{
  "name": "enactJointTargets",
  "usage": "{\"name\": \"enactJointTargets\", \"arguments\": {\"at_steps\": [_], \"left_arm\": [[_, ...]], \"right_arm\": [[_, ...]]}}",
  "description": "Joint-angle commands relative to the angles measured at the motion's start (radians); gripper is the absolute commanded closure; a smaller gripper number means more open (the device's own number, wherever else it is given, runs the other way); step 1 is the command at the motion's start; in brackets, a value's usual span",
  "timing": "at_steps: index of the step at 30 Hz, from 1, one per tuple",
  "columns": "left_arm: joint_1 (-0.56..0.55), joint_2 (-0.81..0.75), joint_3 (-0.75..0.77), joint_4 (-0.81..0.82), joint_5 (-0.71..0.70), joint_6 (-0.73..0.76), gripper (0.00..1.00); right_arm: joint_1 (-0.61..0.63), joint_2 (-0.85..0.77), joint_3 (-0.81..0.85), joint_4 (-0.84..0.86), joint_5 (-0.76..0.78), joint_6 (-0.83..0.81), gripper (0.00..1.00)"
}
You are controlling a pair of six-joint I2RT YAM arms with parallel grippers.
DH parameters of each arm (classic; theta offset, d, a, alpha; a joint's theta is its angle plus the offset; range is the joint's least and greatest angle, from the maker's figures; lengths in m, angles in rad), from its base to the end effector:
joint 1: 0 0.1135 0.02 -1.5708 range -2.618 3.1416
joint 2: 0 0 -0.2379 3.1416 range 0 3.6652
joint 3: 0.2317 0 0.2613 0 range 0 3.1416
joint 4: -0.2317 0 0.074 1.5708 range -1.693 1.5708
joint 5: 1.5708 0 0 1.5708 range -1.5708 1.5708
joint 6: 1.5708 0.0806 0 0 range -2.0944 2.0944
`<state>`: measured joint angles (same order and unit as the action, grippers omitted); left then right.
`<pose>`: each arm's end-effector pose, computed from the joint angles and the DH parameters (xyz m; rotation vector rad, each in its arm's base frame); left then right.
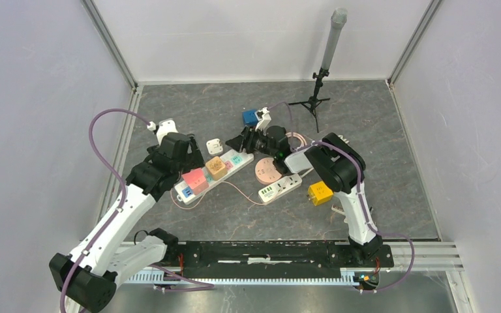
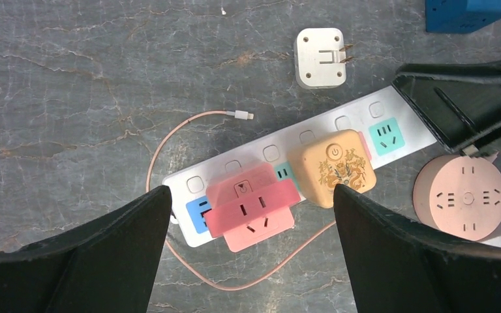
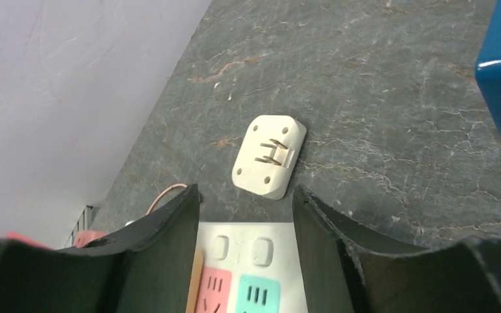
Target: Pull the plug off the socket
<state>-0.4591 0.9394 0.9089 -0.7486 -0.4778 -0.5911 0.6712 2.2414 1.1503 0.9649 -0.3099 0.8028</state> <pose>0.2308 -0.0728 0.2555 -0.3740 2.2132 0.0028 0.3669 0.3228 0.0830 -0.1339 1.8831 1.3238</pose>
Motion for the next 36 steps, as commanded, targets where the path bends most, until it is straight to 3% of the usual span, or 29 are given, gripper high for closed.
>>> {"name": "enactJointTargets", "arguments": {"at_steps": [1, 5, 9, 12, 19, 26, 31, 36], "left_arm": [[0.005, -0.041, 0.005, 0.002, -0.053, -0.055, 0.00], [0.005, -0.091, 0.003, -0.018, -0.052, -0.063, 0.00], [0.005, -0.139, -0.009, -0.027, -0.014, -0.071, 0.00], [0.005, -0.158, -0.019, -0.049, 0.018, -0.086, 0.00], [0.005, -0.213, -0.079, -0.078, 0.013, -0.130, 0.00], [0.005, -0.211, -0.091, -0.062, 0.016, -0.150, 0.06], [0.005, -0.222, -0.089, -0.082, -0.014, -0.166, 0.13], [0.006, -0.224, -0.029, -0.190, -0.106, -0.205, 0.18]], "right_arm": [[0.000, -0.158, -0.057, 0.097, -0.045, -0.094, 0.36], [0.036, -0.322, -0.121, -0.077, 0.002, -0.212, 0.20], [0.130, -0.429, -0.087, -0.402, 0.165, -0.377, 0.12], [0.215, -0.432, -0.022, -0.590, 0.286, -0.465, 0.08], [0.347, -0.357, 0.101, -0.860, 0.554, -0.492, 0.02], [0.383, -0.275, 0.155, -0.907, 0.586, -0.519, 0.05], [0.384, -0.258, 0.161, -0.847, 0.574, -0.538, 0.15], [0.383, -0.252, 0.158, -0.754, 0.518, -0.553, 0.18]]}}
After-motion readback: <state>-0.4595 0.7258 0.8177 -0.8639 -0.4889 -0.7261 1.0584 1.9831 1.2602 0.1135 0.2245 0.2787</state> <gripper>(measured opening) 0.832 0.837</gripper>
